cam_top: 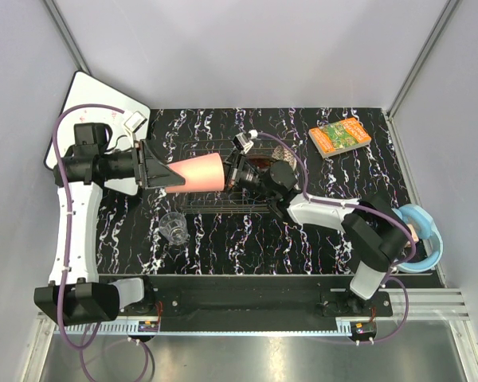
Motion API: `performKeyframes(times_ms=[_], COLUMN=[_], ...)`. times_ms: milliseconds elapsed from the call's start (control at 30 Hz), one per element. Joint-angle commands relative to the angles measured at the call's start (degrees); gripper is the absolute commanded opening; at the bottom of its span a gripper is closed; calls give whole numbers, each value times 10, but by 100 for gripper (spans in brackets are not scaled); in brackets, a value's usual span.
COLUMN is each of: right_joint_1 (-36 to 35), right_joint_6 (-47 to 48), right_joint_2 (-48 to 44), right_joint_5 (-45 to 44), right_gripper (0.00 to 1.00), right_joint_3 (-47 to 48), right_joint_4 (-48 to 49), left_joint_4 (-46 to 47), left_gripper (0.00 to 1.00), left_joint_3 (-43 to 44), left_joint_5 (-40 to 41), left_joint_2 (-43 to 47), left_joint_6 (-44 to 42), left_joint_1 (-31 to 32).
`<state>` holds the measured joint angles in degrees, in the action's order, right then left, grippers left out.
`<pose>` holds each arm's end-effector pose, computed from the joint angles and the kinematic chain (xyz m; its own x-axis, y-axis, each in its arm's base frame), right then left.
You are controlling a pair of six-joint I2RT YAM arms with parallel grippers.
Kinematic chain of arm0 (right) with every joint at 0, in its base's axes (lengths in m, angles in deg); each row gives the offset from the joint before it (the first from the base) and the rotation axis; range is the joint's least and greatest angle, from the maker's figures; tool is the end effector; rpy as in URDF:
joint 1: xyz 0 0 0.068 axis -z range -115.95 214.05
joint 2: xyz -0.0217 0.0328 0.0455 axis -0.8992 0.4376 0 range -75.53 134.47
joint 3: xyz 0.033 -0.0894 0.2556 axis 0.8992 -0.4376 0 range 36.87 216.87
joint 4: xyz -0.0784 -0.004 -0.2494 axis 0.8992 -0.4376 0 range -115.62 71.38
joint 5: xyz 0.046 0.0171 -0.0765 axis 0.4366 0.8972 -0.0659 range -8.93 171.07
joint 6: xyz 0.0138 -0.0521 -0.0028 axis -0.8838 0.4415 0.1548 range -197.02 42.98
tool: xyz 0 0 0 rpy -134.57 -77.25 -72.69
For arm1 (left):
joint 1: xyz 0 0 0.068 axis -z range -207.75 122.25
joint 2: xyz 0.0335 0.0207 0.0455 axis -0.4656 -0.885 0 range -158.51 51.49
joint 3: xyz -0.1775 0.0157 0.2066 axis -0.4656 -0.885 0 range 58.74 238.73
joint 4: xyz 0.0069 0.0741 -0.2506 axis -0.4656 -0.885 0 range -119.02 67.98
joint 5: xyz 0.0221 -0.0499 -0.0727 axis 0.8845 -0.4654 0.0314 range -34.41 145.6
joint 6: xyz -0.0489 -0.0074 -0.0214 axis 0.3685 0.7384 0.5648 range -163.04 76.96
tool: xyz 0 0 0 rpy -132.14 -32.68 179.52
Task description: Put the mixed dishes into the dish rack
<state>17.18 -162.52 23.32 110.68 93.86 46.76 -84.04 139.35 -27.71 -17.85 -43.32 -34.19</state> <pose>0.2466 0.2889 0.2973 -0.9199 0.2859 -0.2684 -0.3461 -0.2696 0.8986 0.2075 -0.0120 0.4067 -0.7665 -0.0859 -0.6365 0.6152 0.1867 -0.7660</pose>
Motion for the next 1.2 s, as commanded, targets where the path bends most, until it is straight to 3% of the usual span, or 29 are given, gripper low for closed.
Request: performKeyframes(times_ms=[0, 133, 267, 467, 567, 600, 667, 733, 833, 1033, 1167], right_joint_1=[3, -1, -3, -15, -14, -14, -12, -8, 10, 73, 102], right_joint_6=[-4, 4, 12, 37, 37, 39, 58, 83, 135, 181, 276], right_joint_2=[5, 13, 19, 28, 28, 26, 17, -13, -69, -196, -320], right_joint_5=[-4, -4, -17, -6, -5, 1, 5, 5, -14, -46, -93], right_gripper=[0, 0, 0, 0, 0, 9, 25, 36, 44, 52, 57], right_joint_3=[34, 44, 44, 67, 63, 61, 51, 21, -36, -138, -152], right_joint_4=[43, 35, 31, -17, -24, -30, -59, -91, -155, -227, -394], left_joint_4=[30, 43, 54, 66, 69, 71, 73, 74, 74, 70, -21], left_gripper=[99, 96, 64, 38, 20, 9, 0, 0, 0, 0, 0], left_joint_3=[-2, -15, -16, -12, -10, -9, -7, -2, 16, 76, 121], left_joint_5=[-1, 7, 10, 15, 17, 17, 17, 19, 28, 93, 293], left_joint_2=[19, 28, 28, 26, 26, 26, 27, 28, 29, 25, -6], left_joint_6=[20, 31, 46, 58, 62, 63, 65, 66, 71, 73, -27], left_joint_1=[2, 2, 2, 3, 2, 2, 1, 2, 0, 0, 34])
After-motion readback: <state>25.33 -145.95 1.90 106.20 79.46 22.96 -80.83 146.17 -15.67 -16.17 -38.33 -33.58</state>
